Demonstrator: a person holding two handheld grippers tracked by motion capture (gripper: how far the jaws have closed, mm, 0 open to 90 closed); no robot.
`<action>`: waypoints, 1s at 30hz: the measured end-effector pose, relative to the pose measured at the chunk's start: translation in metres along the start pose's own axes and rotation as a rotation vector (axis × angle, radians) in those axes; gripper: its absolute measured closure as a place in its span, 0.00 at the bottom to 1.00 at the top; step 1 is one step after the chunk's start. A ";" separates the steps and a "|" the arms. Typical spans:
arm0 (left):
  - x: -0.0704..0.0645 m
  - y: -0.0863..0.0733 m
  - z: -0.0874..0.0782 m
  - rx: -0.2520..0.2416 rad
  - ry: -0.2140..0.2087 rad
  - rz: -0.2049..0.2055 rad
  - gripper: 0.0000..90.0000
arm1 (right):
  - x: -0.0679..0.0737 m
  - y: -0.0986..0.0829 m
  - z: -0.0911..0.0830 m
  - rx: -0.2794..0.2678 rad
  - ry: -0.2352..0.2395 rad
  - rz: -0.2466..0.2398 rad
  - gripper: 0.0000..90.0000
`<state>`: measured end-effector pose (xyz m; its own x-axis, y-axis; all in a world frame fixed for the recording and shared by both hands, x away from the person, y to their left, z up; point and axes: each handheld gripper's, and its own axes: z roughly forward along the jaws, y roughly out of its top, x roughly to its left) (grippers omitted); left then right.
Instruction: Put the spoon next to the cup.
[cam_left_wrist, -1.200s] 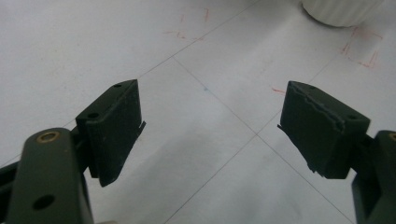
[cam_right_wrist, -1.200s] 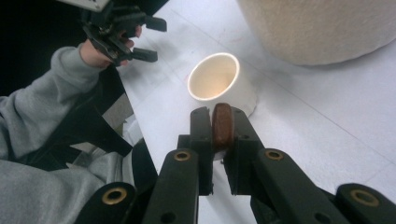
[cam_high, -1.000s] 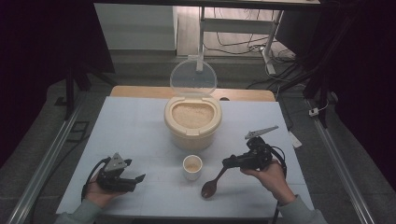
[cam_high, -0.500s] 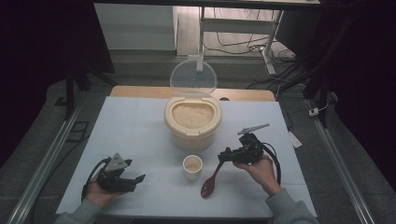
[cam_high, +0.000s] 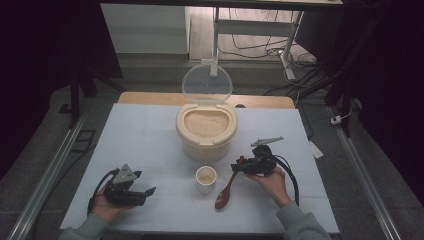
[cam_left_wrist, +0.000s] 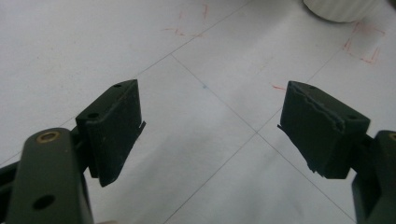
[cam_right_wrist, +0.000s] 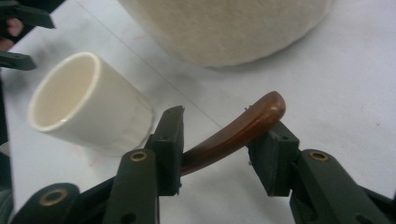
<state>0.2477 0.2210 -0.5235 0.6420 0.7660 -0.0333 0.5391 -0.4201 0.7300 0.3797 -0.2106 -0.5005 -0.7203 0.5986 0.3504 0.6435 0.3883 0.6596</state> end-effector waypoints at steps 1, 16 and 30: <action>0.000 0.000 0.000 0.000 0.000 0.001 0.23 | -0.001 -0.001 0.002 0.002 -0.008 0.000 0.60; 0.000 0.000 0.000 0.002 0.000 0.003 0.23 | -0.002 -0.008 0.017 0.003 -0.137 -0.031 0.48; -0.001 0.000 -0.001 -0.002 0.000 0.003 0.23 | -0.001 -0.009 0.001 -0.108 -0.256 -0.064 0.36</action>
<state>0.2470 0.2208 -0.5231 0.6431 0.7651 -0.0312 0.5363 -0.4210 0.7315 0.3753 -0.2137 -0.5076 -0.6614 0.7377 0.1355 0.5573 0.3624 0.7471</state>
